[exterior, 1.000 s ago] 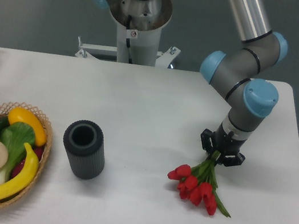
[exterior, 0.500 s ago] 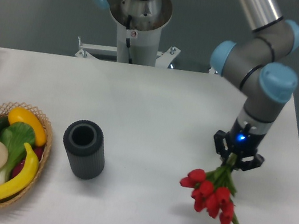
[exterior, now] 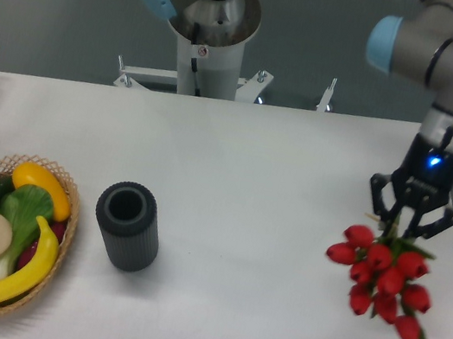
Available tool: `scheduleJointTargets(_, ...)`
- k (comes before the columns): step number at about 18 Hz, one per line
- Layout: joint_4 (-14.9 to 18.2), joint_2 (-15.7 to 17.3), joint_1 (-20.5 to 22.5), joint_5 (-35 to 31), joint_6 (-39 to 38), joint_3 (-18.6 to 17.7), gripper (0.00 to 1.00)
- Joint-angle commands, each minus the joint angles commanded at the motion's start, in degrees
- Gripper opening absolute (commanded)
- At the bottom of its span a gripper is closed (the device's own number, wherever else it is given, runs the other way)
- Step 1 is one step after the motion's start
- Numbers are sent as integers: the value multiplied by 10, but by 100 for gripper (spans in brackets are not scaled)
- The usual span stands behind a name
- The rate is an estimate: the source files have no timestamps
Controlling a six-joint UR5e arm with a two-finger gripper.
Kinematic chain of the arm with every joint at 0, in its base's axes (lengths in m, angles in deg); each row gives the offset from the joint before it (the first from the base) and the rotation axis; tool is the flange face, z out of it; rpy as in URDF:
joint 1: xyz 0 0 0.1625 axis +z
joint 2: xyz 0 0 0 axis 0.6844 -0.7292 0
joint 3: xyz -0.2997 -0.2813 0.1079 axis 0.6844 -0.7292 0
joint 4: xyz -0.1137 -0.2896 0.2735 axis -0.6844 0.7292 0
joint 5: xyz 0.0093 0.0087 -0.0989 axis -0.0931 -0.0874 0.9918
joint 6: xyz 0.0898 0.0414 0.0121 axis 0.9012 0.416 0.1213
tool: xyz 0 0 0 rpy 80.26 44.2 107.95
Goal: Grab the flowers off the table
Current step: 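Lift the red tulips off the table and raise them up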
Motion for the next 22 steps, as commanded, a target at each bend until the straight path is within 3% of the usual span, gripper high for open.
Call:
scheduleJointTargets(3, 0, 0, 17, 45, 0, 0, 30)
scheduleJointTargets(10, 0, 4, 34, 82, 0, -3, 30)
scheduleJointTargets(22, 0, 10, 45, 98, 0, -9, 31)
